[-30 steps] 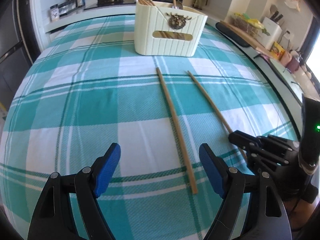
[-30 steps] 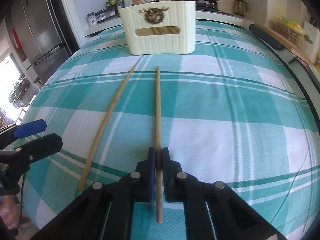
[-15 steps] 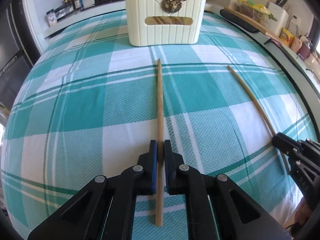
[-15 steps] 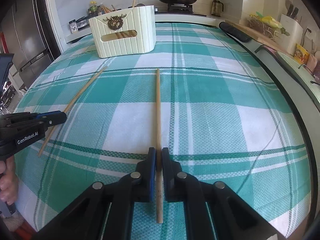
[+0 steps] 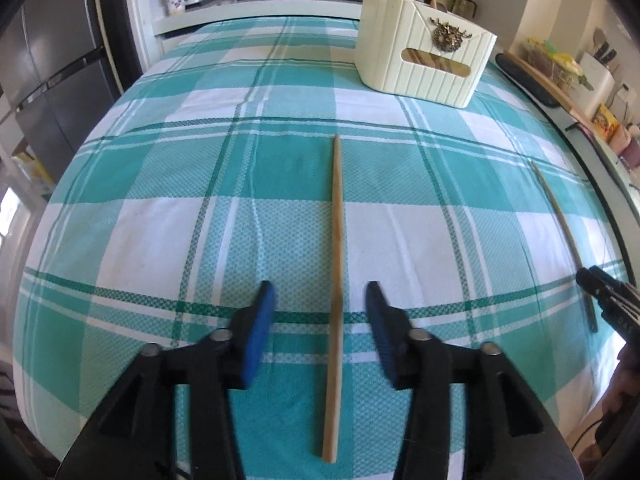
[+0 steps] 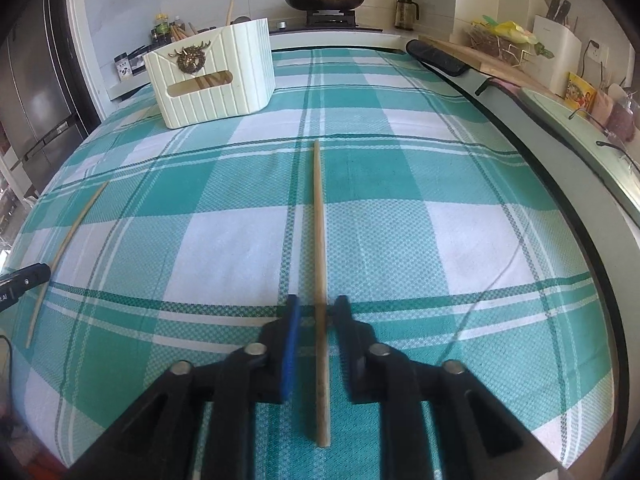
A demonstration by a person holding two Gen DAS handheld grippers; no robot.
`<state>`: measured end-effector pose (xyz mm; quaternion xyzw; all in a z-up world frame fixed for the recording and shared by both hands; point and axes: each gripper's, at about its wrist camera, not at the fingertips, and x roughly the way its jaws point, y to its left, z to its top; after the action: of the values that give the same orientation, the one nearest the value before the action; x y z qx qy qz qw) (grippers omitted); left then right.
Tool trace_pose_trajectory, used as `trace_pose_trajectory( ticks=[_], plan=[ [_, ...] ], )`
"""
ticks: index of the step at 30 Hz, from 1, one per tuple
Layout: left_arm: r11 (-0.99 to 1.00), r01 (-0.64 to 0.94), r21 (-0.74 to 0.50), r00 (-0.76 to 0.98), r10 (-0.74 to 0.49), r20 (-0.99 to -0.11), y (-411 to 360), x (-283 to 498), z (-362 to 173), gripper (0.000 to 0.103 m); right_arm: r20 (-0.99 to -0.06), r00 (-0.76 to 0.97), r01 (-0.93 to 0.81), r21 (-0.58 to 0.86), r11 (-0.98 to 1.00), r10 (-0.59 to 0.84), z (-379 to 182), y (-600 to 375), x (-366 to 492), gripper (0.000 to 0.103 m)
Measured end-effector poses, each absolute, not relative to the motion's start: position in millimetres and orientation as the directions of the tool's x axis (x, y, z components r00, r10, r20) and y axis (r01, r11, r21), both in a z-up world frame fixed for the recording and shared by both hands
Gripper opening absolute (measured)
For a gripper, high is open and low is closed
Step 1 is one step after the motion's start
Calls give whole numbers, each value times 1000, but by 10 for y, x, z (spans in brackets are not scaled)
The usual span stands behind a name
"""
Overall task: Organize utensils
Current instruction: 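Close the right tool on one chopstick while the left tool grasps the other chopstick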
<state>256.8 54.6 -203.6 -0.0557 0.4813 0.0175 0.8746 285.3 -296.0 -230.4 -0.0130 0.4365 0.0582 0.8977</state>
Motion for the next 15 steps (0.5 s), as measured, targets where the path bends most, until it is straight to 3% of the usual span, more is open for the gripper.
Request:
trace_pose_trajectory(
  ticks=[1, 5, 9, 15],
  plan=[
    [993, -81, -80, 538, -24, -843, 557, 2591, -2040, 66, -785, 612, -110, 32, 993, 93, -2294, -2973, 2858, 54],
    [996, -66, -67, 507, -24, -862, 596, 2699, -2123, 67, -789, 606, -118, 34, 992, 100, -2279, -2996, 2881, 55],
    [998, -43, -53, 512, -23, -859, 588, 2768, -2148, 78, -800, 594, -142, -3, 990, 83, -2329, -2956, 2918, 55],
    [1000, -22, 11, 505, 20, -863, 534, 2798, -2187, 87, -797, 599, -171, -38, 984, 73, -2353, -2905, 2958, 61]
  ],
)
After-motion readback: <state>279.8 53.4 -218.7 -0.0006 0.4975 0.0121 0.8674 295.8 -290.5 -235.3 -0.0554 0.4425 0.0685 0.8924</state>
